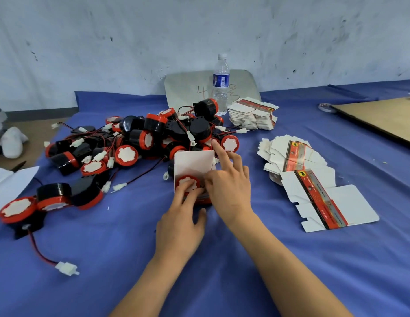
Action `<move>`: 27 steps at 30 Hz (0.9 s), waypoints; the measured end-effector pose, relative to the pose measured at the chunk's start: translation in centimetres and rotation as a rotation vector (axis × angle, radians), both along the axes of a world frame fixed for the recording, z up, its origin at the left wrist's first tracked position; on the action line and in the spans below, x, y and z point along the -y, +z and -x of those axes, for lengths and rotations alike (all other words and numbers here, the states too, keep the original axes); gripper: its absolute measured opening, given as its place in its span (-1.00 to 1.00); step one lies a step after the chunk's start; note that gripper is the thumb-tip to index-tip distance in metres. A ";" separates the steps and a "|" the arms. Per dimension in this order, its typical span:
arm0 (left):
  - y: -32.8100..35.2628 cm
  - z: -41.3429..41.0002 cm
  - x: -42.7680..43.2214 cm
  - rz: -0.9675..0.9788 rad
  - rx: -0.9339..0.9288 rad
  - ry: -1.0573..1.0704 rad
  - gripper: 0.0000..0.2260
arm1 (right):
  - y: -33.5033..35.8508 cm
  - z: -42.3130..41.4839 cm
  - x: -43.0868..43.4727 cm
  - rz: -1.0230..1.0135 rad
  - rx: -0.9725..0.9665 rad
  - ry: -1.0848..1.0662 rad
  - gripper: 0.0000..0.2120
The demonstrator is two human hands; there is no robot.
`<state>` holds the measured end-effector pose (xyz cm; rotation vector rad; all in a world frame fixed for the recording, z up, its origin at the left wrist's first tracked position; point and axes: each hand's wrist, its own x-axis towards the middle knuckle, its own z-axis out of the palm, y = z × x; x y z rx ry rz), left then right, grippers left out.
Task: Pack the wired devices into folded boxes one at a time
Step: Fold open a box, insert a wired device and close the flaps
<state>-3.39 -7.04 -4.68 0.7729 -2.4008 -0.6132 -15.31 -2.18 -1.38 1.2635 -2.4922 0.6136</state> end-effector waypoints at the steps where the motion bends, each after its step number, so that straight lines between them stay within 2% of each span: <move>1: 0.3 0.0 -0.1 0.010 -0.056 0.004 -0.58 | -0.1 0.0 0.2 -0.042 0.006 -0.013 -0.78; 4: 1.2 -0.1 -0.3 0.147 -0.253 0.113 -0.53 | -0.4 0.3 0.2 -0.102 0.066 0.015 -0.76; 6: 1.3 -0.1 0.2 0.197 -0.359 0.193 -0.51 | -0.4 0.4 -0.1 -0.051 0.193 0.084 -0.72; 8: 0.8 0.1 0.7 0.125 -0.390 0.171 -0.50 | -0.5 0.4 -0.3 0.160 0.385 0.141 -0.56; 10: 0.5 0.1 0.9 -0.009 -0.344 0.089 -0.52 | -0.6 0.3 -0.5 0.326 0.459 0.153 -0.40; 13: 0.4 0.0 1.0 -0.015 -0.337 0.031 -0.60 | -0.6 0.8 -0.6 0.428 0.582 0.190 -0.10; 14: 0.4 -0.1 1.2 -0.009 -0.344 0.039 -0.63 | -0.8 1.0 -0.6 0.435 0.622 0.184 -0.07; 15: 0.4 -0.1 1.3 -0.008 -0.350 0.052 -0.64 | -0.9 1.2 -0.7 0.424 0.652 0.175 -0.12; 18: 0.3 -0.2 1.7 -0.047 -0.318 0.078 -0.61 | -1.4 1.2 -0.4 0.361 0.693 0.179 -0.43; 22: -0.1 0.0 1.7 -0.005 -0.230 0.036 -0.68 | -1.6 0.7 0.1 0.393 0.748 0.213 -0.38; 27: 0.0 0.2 1.0 -0.022 -0.192 -0.006 -0.66 | -2.1 0.7 0.2 0.432 0.823 0.245 -0.41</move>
